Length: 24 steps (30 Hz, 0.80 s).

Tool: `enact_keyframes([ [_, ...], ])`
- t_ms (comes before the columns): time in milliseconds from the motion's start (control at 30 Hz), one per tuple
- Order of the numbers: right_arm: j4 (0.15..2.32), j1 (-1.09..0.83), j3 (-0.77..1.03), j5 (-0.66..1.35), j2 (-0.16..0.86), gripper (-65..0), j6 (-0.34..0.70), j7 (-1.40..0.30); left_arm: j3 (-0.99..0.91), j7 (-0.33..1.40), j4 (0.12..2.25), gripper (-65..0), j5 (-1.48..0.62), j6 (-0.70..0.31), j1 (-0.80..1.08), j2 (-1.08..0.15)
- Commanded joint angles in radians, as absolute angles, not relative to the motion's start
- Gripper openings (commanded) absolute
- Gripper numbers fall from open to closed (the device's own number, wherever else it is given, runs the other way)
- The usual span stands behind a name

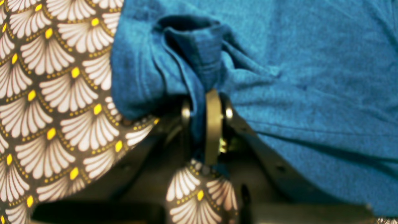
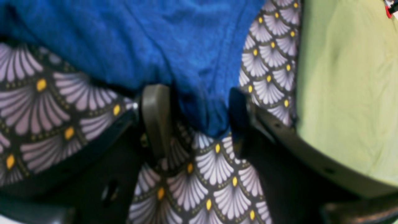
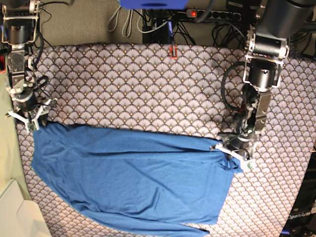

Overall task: Fold the T-shirt properly
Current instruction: 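Drag the held edge toward the robot base with both grippers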

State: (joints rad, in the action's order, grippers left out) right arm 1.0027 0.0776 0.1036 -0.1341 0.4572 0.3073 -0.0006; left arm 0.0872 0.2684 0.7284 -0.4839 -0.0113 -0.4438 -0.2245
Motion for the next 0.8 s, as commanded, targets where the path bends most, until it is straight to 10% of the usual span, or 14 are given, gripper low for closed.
enact_keyframes([
  [0, 1.000, 0.099, 0.107, -0.133, 0.479, -38.9, 0.306, 0.007, 0.087, 0.272, 0.743, -64.7, -0.481, -0.010, -0.463, -0.236],
  [300, 0.908, 0.139, 0.105, -0.134, 0.501, -65.0, 0.306, 0.007, 0.087, 0.274, 0.745, -64.7, -0.481, -0.010, -0.463, -0.237],
  [767, 0.915, 0.107, 0.105, -0.134, 0.539, -65.0, 0.306, 0.010, 0.081, 0.369, 0.756, -64.7, -0.486, -0.010, -0.461, -0.239],
])
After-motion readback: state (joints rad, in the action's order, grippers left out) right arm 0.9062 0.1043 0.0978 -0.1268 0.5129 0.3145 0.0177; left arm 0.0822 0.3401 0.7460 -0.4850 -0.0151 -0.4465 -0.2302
